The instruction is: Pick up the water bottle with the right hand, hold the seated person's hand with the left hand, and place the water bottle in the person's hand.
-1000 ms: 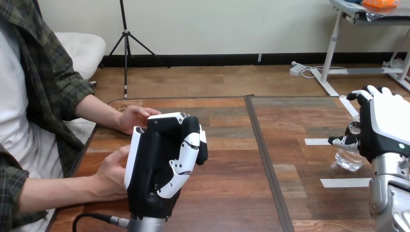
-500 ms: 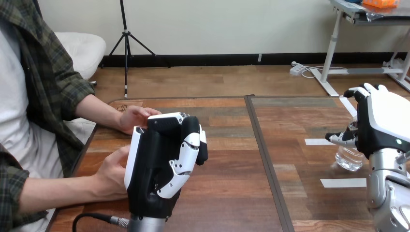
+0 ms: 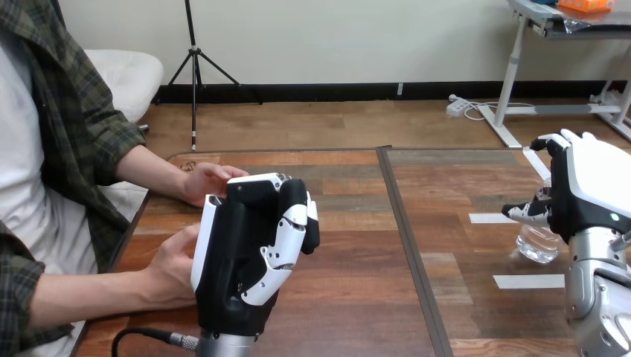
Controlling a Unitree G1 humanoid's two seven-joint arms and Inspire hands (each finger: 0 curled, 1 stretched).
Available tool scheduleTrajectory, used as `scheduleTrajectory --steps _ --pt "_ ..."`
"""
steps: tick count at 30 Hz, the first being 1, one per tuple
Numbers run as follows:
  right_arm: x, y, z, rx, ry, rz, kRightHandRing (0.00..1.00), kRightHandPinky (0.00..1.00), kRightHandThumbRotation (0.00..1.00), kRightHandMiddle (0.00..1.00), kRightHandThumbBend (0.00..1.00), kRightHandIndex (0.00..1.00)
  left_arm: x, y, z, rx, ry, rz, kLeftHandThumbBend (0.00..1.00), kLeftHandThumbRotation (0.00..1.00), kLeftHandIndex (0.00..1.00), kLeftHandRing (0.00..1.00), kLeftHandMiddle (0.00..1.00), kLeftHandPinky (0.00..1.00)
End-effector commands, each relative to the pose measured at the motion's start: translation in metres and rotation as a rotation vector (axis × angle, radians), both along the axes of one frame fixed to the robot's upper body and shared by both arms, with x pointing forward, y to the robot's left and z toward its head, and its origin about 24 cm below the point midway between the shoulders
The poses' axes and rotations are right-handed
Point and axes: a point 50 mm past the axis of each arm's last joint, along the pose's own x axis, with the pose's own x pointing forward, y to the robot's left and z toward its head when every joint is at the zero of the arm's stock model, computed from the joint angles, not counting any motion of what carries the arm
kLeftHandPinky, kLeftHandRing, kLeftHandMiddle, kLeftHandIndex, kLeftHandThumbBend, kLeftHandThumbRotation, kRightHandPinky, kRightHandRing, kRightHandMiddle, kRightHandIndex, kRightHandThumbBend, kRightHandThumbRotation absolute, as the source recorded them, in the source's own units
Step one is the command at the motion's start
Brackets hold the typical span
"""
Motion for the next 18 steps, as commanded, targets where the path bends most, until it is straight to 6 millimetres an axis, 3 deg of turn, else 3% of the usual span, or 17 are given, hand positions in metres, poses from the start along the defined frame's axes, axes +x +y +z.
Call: scheduleTrajectory --steps 1,18 --pt "0.0173 0.0011 0.0282 -0.025 -0.080 0.019 0.94 0.88 0.05 0.89 0.74 0.76 0.0043 -0.0069 0.0112 -0.051 -0.048 0.009 0.00 0.00 0.26 0.10 0.20 0.07" --pt "0.0183 -0.0020 0.0253 -0.035 -0.041 0.000 0.94 0.89 0.06 0.89 0.73 0.77 0.0047 -0.0068 0.0112 -0.060 -0.043 0.005 0.00 0.00 0.25 0.10 0.18 0.06"
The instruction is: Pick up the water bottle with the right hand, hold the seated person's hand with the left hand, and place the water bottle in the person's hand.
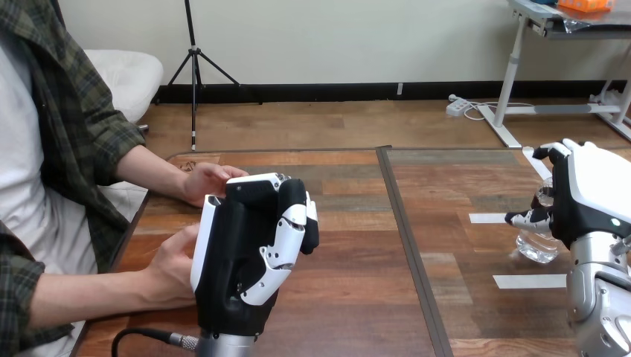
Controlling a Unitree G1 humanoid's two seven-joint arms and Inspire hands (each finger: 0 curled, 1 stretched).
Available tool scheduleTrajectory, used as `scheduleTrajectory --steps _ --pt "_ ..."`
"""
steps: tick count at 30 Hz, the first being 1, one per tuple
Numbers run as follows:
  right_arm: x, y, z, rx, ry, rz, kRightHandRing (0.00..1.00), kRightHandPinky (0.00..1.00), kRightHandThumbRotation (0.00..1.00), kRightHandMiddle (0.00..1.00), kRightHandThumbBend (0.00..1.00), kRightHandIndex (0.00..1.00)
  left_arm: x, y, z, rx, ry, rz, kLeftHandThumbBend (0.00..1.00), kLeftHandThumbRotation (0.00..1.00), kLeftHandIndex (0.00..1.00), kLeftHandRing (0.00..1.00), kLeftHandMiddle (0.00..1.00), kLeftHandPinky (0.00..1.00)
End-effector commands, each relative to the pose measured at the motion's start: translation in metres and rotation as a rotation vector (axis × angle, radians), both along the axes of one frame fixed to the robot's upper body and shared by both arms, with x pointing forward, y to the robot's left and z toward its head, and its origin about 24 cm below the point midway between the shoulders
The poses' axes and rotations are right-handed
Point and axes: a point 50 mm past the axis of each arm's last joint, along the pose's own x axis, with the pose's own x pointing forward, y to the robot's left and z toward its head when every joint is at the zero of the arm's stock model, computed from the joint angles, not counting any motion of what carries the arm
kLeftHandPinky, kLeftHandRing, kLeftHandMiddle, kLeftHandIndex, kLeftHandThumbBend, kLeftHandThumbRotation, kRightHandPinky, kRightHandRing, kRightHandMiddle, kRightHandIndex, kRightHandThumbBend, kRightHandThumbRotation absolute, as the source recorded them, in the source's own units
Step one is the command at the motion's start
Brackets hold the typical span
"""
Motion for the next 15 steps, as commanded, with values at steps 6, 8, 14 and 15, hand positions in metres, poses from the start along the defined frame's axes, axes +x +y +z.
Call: scheduleTrajectory --steps 6,8,14,15 --pt "0.0200 0.0003 0.0302 -0.034 -0.079 0.018 0.93 0.89 0.07 0.88 0.72 0.77 0.0048 -0.0067 0.0113 -0.056 -0.043 0.004 0.00 0.00 0.25 0.10 0.19 0.06" --pt "0.0199 0.0003 0.0302 -0.030 -0.081 0.018 0.92 0.88 0.07 0.87 0.72 0.76 0.0047 -0.0066 0.0113 -0.053 -0.042 0.004 0.00 0.00 0.25 0.10 0.19 0.07" --pt "0.0203 0.0000 0.0301 -0.015 -0.087 0.021 0.86 0.76 0.03 0.83 0.72 0.73 0.0051 -0.0060 0.0115 -0.050 -0.045 0.008 0.00 0.00 0.25 0.10 0.19 0.07" --pt "0.0204 -0.0001 0.0298 -0.009 -0.087 0.019 0.85 0.74 0.02 0.83 0.72 0.73 0.0051 -0.0059 0.0114 -0.048 -0.045 0.010 0.00 0.00 0.25 0.10 0.19 0.07"
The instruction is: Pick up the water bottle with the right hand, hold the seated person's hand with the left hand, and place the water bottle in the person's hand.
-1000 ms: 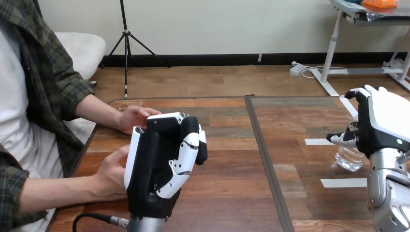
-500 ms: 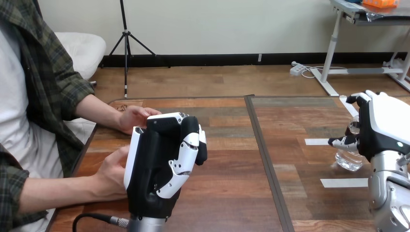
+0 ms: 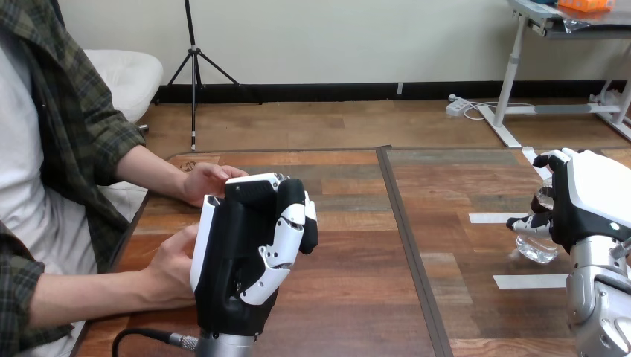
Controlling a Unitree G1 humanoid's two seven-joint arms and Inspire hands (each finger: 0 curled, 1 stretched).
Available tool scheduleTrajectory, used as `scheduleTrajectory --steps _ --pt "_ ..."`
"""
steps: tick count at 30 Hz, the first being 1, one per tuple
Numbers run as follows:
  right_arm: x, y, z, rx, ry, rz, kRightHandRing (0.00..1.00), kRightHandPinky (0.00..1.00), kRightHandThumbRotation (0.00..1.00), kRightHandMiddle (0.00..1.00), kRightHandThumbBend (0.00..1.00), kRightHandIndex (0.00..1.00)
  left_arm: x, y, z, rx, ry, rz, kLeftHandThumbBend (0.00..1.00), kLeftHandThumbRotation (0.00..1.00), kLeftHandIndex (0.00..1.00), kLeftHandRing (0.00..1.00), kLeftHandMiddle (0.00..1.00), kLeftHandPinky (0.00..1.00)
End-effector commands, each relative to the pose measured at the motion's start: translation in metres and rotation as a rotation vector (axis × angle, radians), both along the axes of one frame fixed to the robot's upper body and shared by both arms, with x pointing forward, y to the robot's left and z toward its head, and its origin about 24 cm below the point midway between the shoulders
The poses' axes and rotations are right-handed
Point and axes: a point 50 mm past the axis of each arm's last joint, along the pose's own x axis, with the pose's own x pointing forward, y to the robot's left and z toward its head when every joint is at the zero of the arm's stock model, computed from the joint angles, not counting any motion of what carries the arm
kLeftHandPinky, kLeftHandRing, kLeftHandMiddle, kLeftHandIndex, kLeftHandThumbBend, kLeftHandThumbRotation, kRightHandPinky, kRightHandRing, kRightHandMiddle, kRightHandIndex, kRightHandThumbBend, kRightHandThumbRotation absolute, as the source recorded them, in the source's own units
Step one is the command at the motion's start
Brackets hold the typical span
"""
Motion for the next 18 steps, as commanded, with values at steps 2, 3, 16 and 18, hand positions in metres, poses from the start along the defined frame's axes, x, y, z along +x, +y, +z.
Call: scheduleTrajectory --steps 2,3,16,18 --pt "0.0207 0.0009 0.0325 -0.001 -0.103 0.022 0.83 0.71 0.01 0.82 0.73 0.72 0.0049 -0.0060 0.0116 -0.042 -0.049 0.011 0.00 0.00 0.25 0.10 0.19 0.07" --pt "0.0209 0.0009 0.0323 0.005 -0.101 0.021 0.82 0.70 0.01 0.81 0.73 0.71 0.0050 -0.0059 0.0116 -0.042 -0.048 0.012 0.00 0.00 0.25 0.10 0.19 0.07" --pt "0.0220 0.0015 0.0307 0.042 -0.092 0.017 0.70 0.52 0.00 0.74 0.71 0.65 0.0057 -0.0058 0.0115 -0.032 -0.054 0.006 0.00 0.00 0.24 0.09 0.18 0.06" --pt "0.0222 0.0016 0.0304 0.047 -0.094 0.017 0.69 0.51 0.00 0.73 0.71 0.65 0.0057 -0.0058 0.0115 -0.034 -0.052 0.003 0.00 0.00 0.24 0.09 0.18 0.06"
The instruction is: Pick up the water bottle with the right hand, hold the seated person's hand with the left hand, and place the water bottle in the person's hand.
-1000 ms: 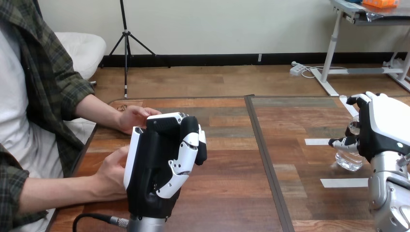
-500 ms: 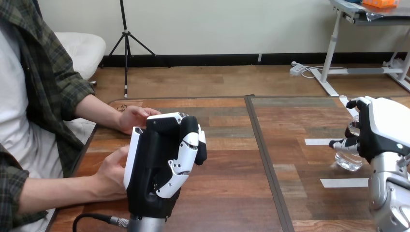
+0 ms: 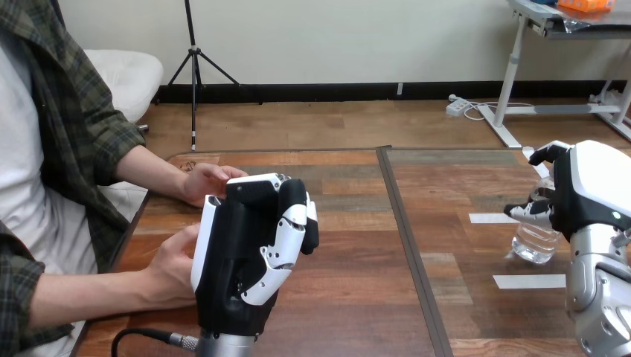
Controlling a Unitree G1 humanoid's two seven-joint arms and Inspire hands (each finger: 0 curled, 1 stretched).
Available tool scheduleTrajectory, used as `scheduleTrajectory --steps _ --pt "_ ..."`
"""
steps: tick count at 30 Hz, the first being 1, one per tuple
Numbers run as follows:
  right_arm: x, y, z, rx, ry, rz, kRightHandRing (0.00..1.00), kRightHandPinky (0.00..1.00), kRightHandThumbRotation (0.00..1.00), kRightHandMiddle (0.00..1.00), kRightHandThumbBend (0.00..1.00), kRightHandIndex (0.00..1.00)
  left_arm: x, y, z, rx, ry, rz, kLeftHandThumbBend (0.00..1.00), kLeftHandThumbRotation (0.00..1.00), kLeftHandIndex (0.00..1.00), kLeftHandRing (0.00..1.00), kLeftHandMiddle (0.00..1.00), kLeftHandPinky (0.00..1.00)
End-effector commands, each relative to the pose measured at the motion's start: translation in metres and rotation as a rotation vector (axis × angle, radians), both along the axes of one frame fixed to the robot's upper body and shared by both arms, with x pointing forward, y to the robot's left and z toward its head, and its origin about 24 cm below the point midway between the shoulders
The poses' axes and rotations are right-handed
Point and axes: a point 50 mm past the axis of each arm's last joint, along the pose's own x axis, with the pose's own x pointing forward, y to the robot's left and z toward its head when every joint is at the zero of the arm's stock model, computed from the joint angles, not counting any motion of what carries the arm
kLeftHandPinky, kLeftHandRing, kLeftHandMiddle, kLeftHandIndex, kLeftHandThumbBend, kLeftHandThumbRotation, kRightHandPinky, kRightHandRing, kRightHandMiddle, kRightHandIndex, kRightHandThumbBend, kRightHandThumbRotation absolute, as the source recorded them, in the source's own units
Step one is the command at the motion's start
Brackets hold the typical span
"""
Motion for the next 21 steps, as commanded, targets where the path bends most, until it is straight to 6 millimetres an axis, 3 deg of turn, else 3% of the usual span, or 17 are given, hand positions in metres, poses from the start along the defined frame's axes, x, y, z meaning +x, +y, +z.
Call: scheduleTrajectory --steps 1,21 --pt "0.0139 0.0006 0.0213 -0.004 -0.060 0.016 0.68 0.51 0.00 0.73 0.71 0.64 0.0057 -0.0056 0.0115 -0.042 -0.049 0.004 0.00 0.00 0.24 0.09 0.18 0.06" --pt "0.0155 0.0008 0.0205 0.028 -0.076 0.022 0.56 0.41 0.00 0.61 0.70 0.56 0.0068 -0.0061 0.0125 -0.044 -0.055 0.010 0.00 0.00 0.25 0.10 0.19 0.07"
